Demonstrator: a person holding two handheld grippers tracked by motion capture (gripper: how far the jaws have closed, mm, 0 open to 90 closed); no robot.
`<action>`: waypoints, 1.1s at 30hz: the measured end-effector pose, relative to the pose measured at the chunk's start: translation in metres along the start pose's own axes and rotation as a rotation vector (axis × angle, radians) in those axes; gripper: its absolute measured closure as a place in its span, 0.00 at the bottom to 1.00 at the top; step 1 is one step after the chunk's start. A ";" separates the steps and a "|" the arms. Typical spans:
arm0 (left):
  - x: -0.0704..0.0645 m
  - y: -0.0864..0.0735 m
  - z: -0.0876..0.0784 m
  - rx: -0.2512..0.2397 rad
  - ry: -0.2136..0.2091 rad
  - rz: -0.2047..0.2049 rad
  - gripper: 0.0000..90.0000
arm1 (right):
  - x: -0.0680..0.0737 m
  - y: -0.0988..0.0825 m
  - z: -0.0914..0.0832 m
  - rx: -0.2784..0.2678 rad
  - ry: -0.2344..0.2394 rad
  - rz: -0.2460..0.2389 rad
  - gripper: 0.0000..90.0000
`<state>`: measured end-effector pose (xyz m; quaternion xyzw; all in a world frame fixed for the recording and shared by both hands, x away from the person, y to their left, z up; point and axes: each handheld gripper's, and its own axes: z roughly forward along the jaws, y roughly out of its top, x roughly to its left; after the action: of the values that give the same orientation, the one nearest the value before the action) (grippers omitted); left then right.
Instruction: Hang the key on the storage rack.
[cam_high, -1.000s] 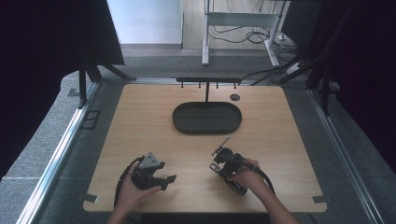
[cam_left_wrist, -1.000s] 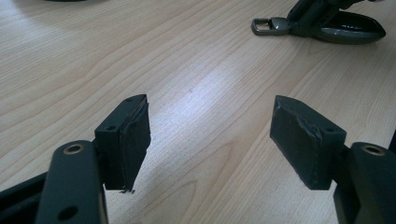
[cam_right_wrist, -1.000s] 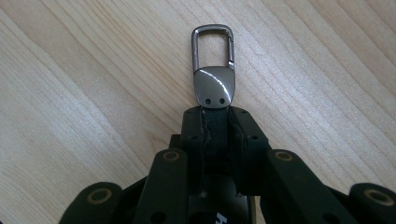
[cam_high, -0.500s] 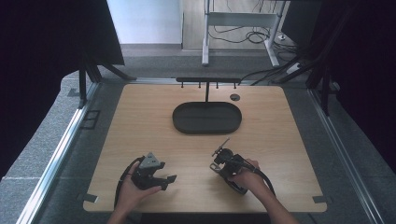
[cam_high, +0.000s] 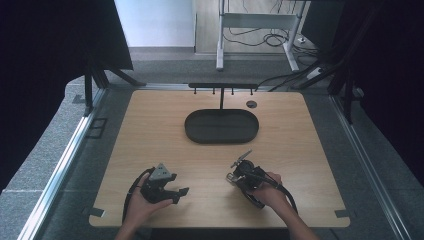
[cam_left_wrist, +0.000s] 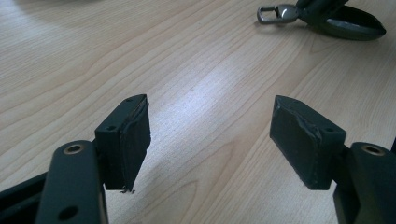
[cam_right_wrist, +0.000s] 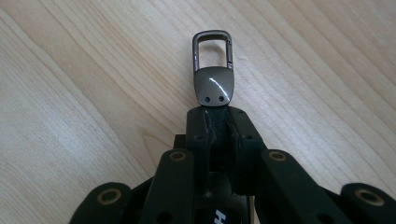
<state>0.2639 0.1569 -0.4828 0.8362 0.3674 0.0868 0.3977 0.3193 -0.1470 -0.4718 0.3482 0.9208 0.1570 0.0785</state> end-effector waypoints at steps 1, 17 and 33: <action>0.000 0.000 0.000 0.001 0.000 0.000 0.33 | -0.001 -0.001 -0.001 -0.005 0.001 0.004 0.90; 0.000 0.000 0.002 0.012 -0.004 0.001 0.33 | -0.010 -0.008 -0.017 -0.098 -0.021 0.046 0.90; -0.002 0.000 0.004 0.017 0.000 0.006 0.33 | -0.016 -0.020 -0.040 -0.227 -0.002 0.087 0.90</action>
<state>0.2643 0.1536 -0.4854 0.8406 0.3658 0.0848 0.3904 0.3086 -0.1808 -0.4402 0.3771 0.8810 0.2630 0.1115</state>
